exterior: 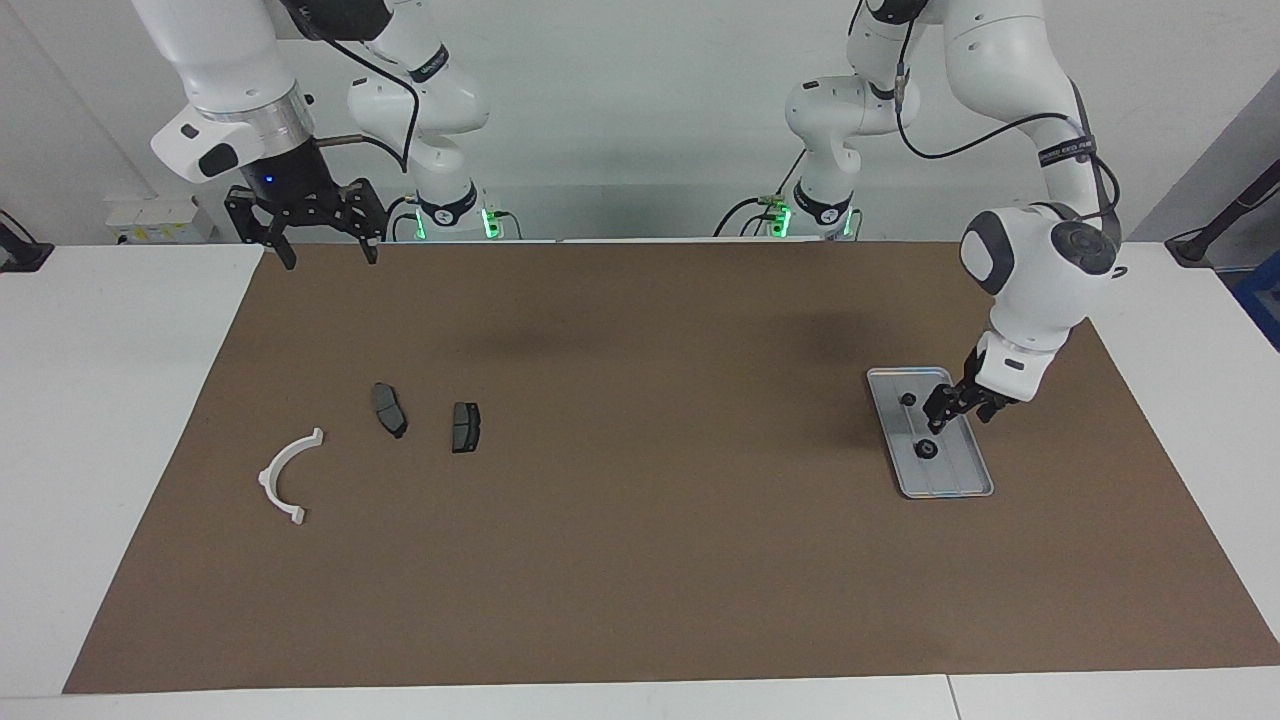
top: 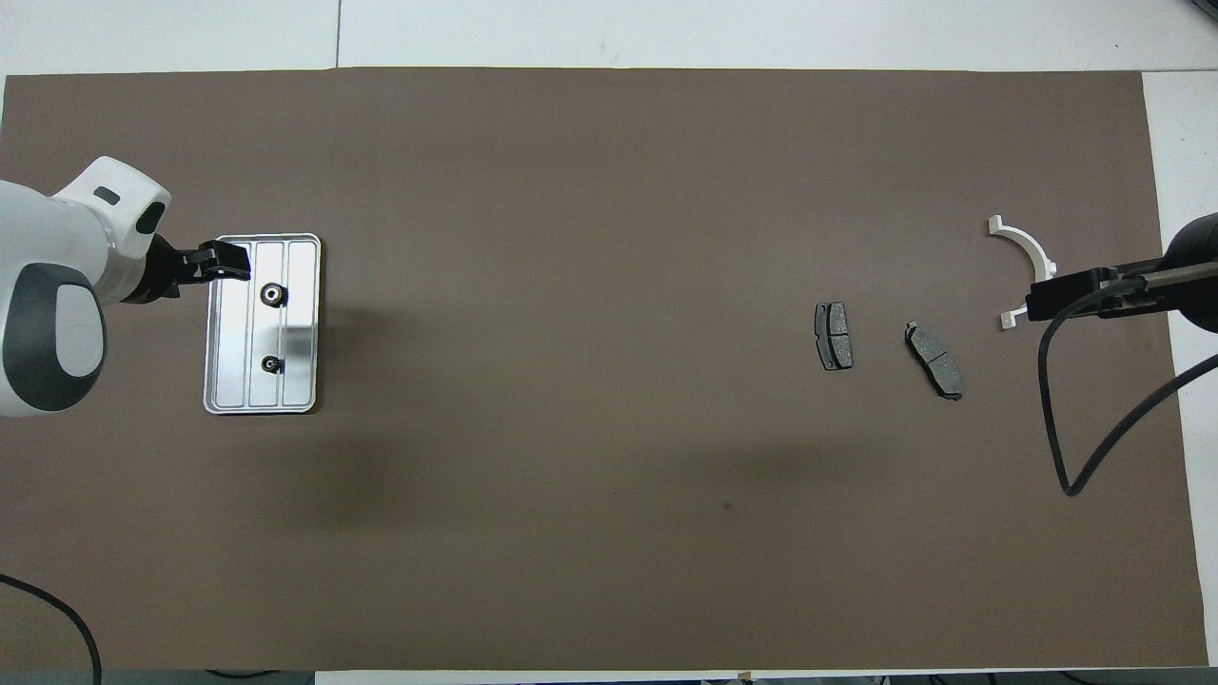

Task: Place bearing gear from tray to pile
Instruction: 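Lower the left gripper onto a black gear in the silver tray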

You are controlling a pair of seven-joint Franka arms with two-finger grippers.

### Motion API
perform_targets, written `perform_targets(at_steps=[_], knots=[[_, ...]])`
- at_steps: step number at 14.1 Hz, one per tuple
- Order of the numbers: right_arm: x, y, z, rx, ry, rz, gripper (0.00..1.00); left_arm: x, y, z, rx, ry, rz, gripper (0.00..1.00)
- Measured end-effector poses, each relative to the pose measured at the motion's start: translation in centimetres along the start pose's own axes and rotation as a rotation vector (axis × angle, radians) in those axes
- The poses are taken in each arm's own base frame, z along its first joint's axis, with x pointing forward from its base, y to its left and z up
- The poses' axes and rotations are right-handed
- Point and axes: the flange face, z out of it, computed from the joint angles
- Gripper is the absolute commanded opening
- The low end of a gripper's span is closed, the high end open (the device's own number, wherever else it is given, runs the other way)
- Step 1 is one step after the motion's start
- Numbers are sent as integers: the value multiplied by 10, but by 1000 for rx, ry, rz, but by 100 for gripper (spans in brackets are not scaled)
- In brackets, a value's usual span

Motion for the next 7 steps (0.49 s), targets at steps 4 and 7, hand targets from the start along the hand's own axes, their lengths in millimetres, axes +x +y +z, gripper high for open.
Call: perform_targets(at_steps=[4, 7], knots=[[0, 1, 0, 0, 0, 1, 100, 0, 2, 12, 2, -11, 6, 70], [0, -1, 0, 0, 0, -2, 100, 0, 6, 17, 0, -13, 11, 69]])
